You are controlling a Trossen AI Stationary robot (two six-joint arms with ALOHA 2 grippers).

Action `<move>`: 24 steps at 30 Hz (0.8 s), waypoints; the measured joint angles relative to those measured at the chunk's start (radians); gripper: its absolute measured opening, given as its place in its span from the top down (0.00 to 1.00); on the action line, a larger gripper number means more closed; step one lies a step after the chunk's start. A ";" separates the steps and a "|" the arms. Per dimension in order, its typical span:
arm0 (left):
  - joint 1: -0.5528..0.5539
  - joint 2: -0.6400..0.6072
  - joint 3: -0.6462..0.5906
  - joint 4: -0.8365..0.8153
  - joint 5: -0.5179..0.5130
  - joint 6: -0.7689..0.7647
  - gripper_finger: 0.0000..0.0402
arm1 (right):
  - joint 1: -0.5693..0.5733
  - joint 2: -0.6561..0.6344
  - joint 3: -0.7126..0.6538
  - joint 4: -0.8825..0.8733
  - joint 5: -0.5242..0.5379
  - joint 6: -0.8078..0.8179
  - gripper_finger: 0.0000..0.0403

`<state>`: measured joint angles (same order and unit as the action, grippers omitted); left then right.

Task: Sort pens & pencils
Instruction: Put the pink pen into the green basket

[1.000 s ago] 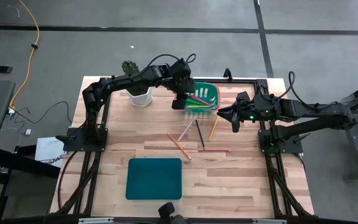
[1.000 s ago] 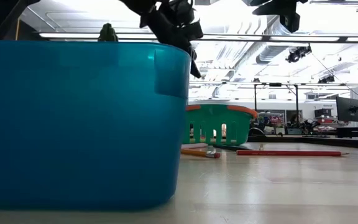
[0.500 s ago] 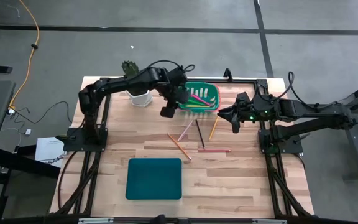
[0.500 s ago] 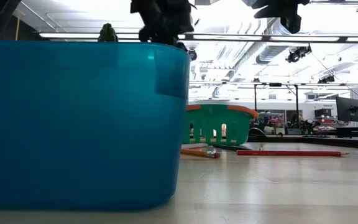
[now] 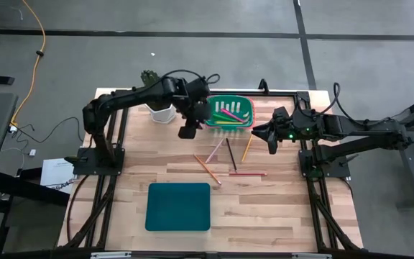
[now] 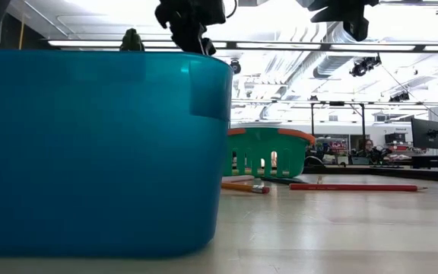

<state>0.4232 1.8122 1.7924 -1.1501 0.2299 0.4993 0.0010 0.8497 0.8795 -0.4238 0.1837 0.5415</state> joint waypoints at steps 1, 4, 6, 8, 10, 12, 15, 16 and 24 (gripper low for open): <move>-0.010 0.000 0.000 -0.013 -0.005 0.000 0.75 | 0.000 0.000 0.000 -0.002 0.000 0.000 0.79; -0.045 0.000 -0.008 -0.039 -0.012 0.002 0.75 | 0.000 0.000 0.000 -0.006 0.000 0.000 0.79; -0.064 -0.008 -0.031 -0.036 -0.016 0.001 0.75 | 0.000 0.000 0.000 -0.006 0.000 0.000 0.79; -0.079 -0.024 -0.061 -0.034 -0.025 -0.001 0.75 | 0.000 0.000 0.000 -0.006 0.000 0.000 0.79; -0.093 -0.049 -0.098 -0.032 -0.040 -0.010 0.75 | 0.000 0.002 0.000 -0.006 0.000 0.001 0.79; -0.099 -0.072 -0.144 -0.018 -0.044 -0.030 0.75 | 0.000 0.003 0.000 -0.006 -0.002 0.008 0.79; -0.103 -0.116 -0.220 0.020 -0.047 -0.067 0.75 | 0.000 0.010 0.000 -0.006 -0.008 0.011 0.79; -0.104 -0.136 -0.248 0.038 -0.048 -0.081 0.75 | 0.000 0.015 0.000 -0.003 -0.009 0.011 0.79; -0.103 -0.258 -0.474 0.276 -0.007 -0.265 0.75 | 0.000 0.064 0.000 0.025 -0.033 0.010 0.79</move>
<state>0.3203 1.5540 1.3189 -0.8743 0.2228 0.2346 0.0010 0.9134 0.8791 -0.3989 0.1505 0.5510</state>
